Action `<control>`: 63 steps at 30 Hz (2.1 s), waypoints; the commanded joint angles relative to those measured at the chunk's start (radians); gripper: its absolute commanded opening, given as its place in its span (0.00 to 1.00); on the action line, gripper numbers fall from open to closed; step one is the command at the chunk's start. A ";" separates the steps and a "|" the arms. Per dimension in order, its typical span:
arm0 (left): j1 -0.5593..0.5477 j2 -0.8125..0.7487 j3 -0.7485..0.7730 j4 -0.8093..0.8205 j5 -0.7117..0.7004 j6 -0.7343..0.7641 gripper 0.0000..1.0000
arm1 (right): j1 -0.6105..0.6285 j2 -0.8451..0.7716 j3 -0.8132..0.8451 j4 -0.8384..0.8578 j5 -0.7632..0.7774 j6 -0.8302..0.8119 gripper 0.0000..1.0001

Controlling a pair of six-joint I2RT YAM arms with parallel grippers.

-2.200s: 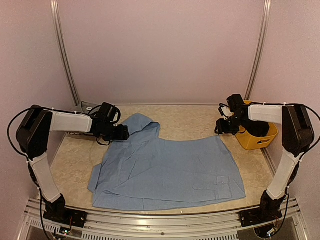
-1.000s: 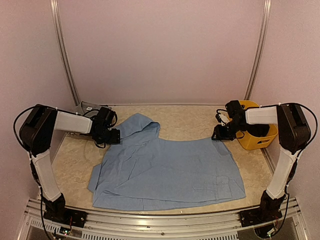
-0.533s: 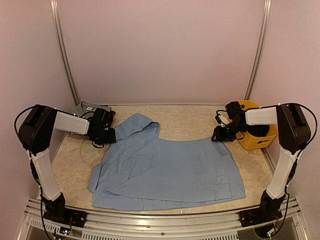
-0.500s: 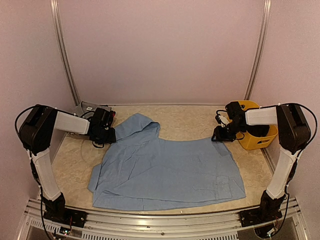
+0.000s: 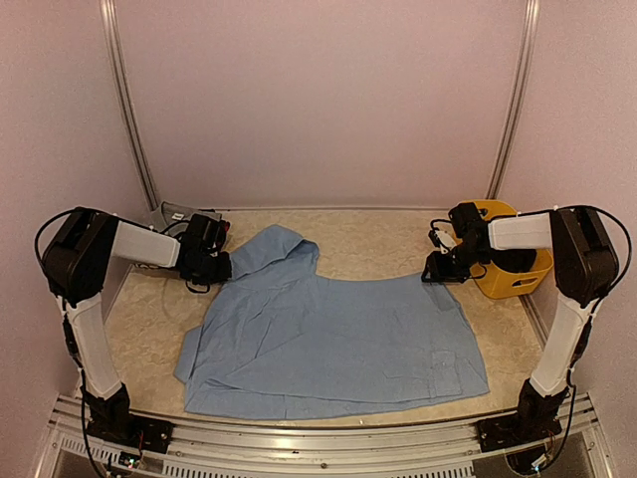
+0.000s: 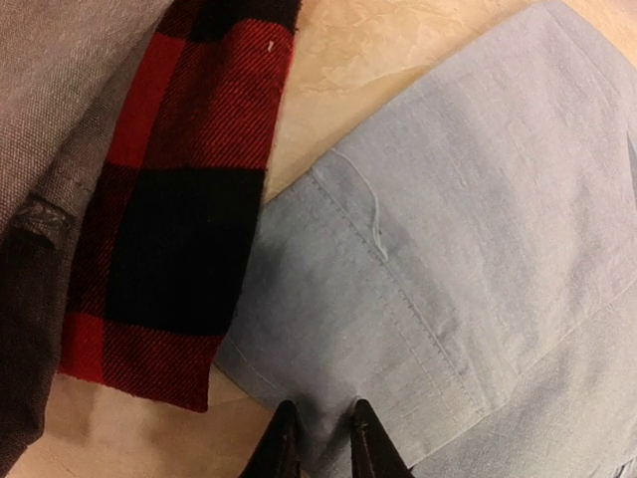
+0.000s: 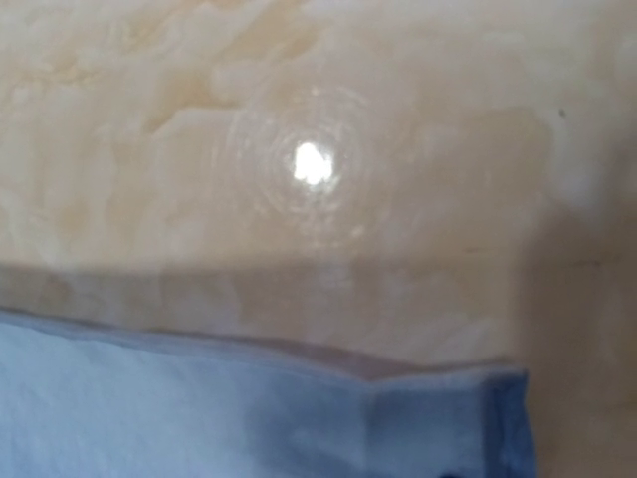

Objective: Fold and stack the long sleeve shirts
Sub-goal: Pick up the 1/3-folded shirt from the center of the board.

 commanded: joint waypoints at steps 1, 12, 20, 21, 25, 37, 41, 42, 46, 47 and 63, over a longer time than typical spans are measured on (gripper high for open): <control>0.003 0.022 -0.019 0.025 0.047 -0.003 0.12 | -0.010 -0.035 -0.013 -0.012 0.019 -0.001 0.46; 0.004 -0.089 0.021 0.068 0.153 0.003 0.00 | -0.010 -0.084 -0.026 -0.021 0.058 0.010 0.46; 0.004 -0.262 0.029 0.033 0.191 0.004 0.00 | -0.010 -0.122 -0.020 -0.031 0.113 0.019 0.48; 0.003 -0.276 0.027 0.029 0.201 0.002 0.00 | -0.011 -0.123 -0.019 -0.029 0.119 0.019 0.49; 0.001 -0.342 0.027 0.006 0.250 -0.003 0.00 | -0.011 -0.114 -0.014 -0.018 0.126 0.017 0.55; -0.126 -0.670 0.036 -0.219 0.262 0.005 0.00 | -0.011 -0.145 -0.017 -0.015 0.074 -0.004 0.56; -0.219 -0.809 0.041 -0.402 0.187 -0.037 0.00 | -0.011 -0.154 0.000 -0.044 0.053 -0.022 0.56; -0.248 -0.835 0.039 -0.444 0.177 -0.054 0.00 | -0.011 -0.153 0.003 -0.047 0.057 -0.023 0.56; -0.378 -0.973 0.037 -0.601 0.119 -0.148 0.00 | -0.012 -0.163 -0.015 -0.043 0.073 -0.031 0.57; -0.410 -0.999 0.036 -0.638 0.088 -0.176 0.00 | -0.011 -0.166 -0.020 -0.042 0.069 -0.031 0.58; -0.569 -1.497 -0.118 -0.640 0.217 -0.248 0.00 | -0.011 -0.159 -0.019 -0.065 0.032 -0.040 0.57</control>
